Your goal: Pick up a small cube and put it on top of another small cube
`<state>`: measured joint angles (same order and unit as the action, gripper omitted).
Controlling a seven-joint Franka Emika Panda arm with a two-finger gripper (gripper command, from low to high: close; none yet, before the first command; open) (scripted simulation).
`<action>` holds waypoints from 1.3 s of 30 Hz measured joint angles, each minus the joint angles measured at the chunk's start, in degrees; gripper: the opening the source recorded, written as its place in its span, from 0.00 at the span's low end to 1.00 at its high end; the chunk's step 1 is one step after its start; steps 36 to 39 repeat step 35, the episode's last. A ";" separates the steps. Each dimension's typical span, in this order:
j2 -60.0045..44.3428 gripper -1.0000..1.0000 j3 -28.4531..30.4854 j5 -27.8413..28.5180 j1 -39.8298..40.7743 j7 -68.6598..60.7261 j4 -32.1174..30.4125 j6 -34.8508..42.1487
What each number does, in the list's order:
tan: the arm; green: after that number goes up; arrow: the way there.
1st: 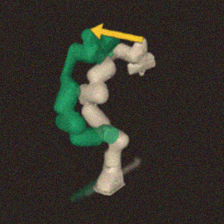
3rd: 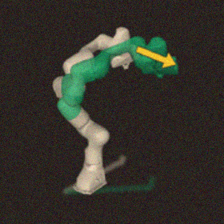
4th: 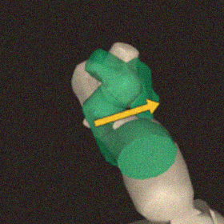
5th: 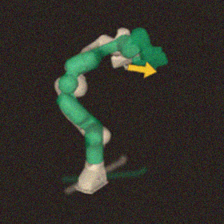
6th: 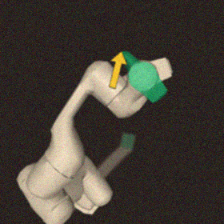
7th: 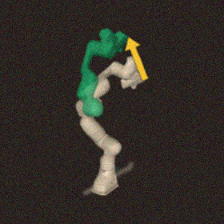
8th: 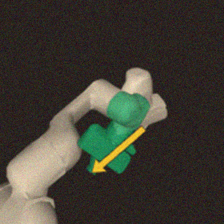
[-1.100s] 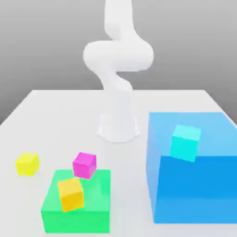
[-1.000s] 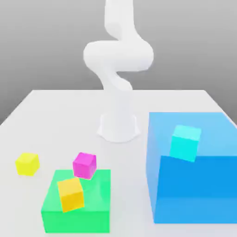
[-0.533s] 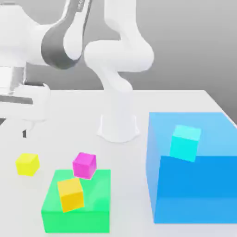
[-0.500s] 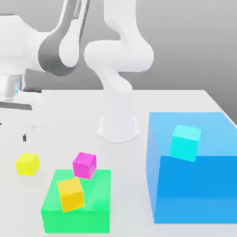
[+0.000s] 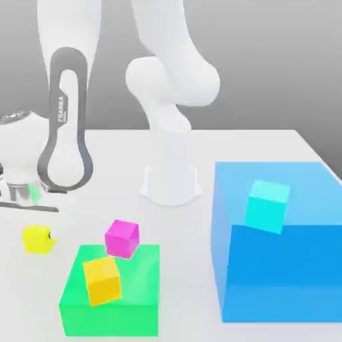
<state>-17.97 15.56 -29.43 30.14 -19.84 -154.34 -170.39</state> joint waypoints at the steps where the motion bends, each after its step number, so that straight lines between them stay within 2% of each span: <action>1: -0.60 0.00 -1.04 -0.82 0.87 -0.64 0.17 -0.48; 3: 1.44 0.00 2.07 2.15 -1.59 1.64 -0.45 0.96; 7: 9.40 0.00 10.75 15.77 -7.21 11.83 -2.63 6.10; 9: 13.07 0.00 12.16 21.83 -8.21 17.37 -2.98 8.96; 11: 14.82 0.00 11.43 24.30 -10.96 22.77 -1.73 11.73; 27: 22.90 0.00 0.61 30.81 -31.06 63.60 13.06 33.89; 31: 17.38 0.00 0.22 28.75 -32.01 64.35 12.25 27.76; 32: 16.01 1.00 0.11 28.21 -31.95 64.03 11.89 26.09; 39: 16.01 1.00 0.11 28.21 -31.94 64.03 11.89 26.09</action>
